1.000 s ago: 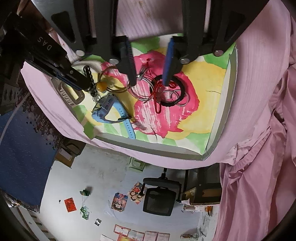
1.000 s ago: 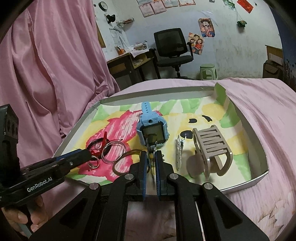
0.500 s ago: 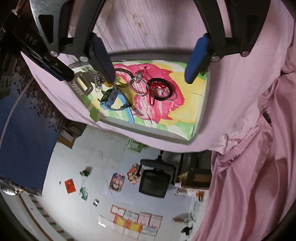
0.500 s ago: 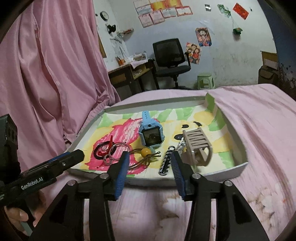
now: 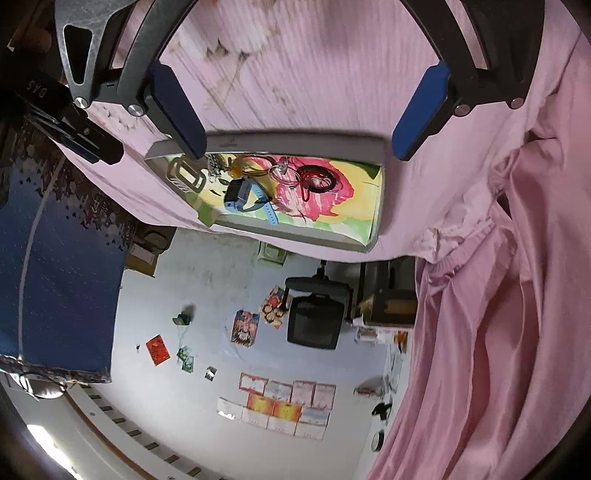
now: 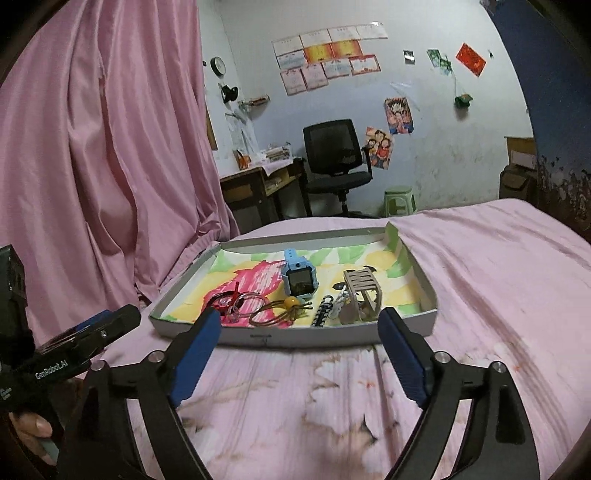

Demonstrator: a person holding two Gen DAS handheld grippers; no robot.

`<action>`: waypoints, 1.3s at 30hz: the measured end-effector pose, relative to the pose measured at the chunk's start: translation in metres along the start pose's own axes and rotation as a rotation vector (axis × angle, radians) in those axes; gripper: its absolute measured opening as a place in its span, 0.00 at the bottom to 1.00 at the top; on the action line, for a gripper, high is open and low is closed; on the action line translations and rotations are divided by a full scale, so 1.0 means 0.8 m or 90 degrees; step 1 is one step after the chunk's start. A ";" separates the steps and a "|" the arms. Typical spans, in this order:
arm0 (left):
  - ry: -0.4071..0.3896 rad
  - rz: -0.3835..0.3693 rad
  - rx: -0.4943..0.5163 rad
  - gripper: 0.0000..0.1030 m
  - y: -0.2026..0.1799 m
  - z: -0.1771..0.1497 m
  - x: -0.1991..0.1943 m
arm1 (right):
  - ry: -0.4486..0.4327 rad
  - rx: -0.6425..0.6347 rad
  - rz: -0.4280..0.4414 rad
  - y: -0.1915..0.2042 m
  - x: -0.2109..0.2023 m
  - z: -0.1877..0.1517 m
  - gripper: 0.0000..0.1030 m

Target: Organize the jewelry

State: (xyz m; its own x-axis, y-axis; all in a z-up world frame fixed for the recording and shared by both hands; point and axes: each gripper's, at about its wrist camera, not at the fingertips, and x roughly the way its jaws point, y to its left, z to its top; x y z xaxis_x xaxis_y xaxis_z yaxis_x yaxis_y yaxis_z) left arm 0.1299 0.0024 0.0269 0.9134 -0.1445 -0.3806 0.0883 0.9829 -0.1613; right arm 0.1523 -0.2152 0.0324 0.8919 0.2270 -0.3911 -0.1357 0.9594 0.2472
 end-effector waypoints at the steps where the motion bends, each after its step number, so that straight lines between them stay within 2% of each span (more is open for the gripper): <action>1: -0.006 0.001 0.004 0.99 -0.001 -0.003 -0.006 | -0.004 -0.002 -0.003 -0.001 -0.005 -0.002 0.85; 11: -0.045 0.015 0.025 1.00 -0.005 -0.028 -0.045 | -0.053 -0.024 -0.041 0.004 -0.063 -0.021 0.89; 18: -0.065 0.020 0.033 1.00 -0.008 -0.035 -0.058 | -0.078 -0.045 -0.061 0.012 -0.083 -0.028 0.90; 39: -0.069 0.024 0.034 1.00 -0.008 -0.039 -0.063 | -0.095 -0.060 -0.072 0.022 -0.094 -0.029 0.90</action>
State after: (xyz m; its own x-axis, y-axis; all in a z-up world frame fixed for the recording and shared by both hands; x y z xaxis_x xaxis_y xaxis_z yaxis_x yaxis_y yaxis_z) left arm 0.0706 -0.0002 0.0189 0.9538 -0.0975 -0.2841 0.0721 0.9925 -0.0987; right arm 0.0729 -0.2116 0.0456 0.9570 0.0959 -0.2737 -0.0640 0.9903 0.1231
